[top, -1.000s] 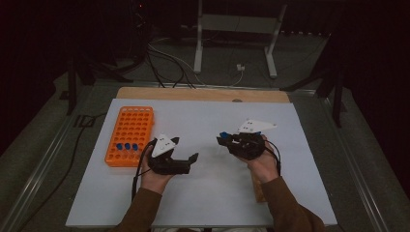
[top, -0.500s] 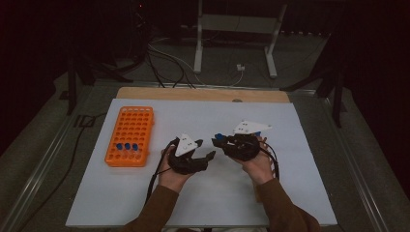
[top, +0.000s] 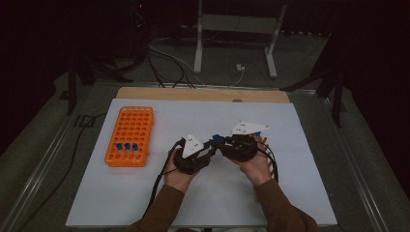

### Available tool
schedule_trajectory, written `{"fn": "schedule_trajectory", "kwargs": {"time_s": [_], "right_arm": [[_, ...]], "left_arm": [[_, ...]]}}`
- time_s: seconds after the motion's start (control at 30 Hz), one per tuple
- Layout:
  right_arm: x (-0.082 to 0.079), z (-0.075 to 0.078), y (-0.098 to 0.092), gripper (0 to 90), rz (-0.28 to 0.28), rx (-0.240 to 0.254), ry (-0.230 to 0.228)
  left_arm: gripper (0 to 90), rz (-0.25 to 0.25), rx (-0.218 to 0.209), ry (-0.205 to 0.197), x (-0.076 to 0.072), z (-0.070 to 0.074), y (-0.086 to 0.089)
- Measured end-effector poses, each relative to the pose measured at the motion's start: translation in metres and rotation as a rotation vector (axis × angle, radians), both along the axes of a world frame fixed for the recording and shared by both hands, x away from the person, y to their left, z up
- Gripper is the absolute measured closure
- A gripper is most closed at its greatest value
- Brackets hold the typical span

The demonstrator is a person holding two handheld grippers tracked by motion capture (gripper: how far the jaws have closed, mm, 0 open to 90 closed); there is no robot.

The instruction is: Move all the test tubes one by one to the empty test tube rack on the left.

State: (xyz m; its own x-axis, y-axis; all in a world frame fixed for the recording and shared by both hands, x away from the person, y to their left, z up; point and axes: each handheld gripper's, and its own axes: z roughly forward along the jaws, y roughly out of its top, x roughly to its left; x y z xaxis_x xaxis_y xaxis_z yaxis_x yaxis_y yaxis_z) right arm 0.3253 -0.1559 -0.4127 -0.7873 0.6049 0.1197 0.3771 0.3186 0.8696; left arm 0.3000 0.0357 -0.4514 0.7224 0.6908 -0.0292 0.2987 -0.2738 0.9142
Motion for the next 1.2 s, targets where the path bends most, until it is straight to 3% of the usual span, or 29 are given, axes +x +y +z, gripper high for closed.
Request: {"fn": "schedule_trajectory", "kwargs": {"time_s": [0.5, 0.87, 1.13, 1.2], "right_arm": [[0.001, -0.001, -0.001, 75.6, 0.007, 0.002, 0.004], [-0.001, 0.002, -0.012, 47.7, 0.039, 0.039, 0.014], [-0.004, 0.003, -0.017, 15.3, -0.01, 0.01, -0.016], [-0.005, 0.004, -0.019, 11.8, -0.025, 0.005, -0.025]], "left_arm": [[77.9, -0.008, 0.008, -0.026, -0.002, -0.002, -0.004], [78.1, 0.031, -0.004, 0.006, 0.0, -0.005, 0.009], [78.2, 0.054, -0.028, 0.017, 0.001, -0.001, 0.022], [78.2, 0.059, -0.035, 0.018, 0.0, 0.0, 0.025]]}}
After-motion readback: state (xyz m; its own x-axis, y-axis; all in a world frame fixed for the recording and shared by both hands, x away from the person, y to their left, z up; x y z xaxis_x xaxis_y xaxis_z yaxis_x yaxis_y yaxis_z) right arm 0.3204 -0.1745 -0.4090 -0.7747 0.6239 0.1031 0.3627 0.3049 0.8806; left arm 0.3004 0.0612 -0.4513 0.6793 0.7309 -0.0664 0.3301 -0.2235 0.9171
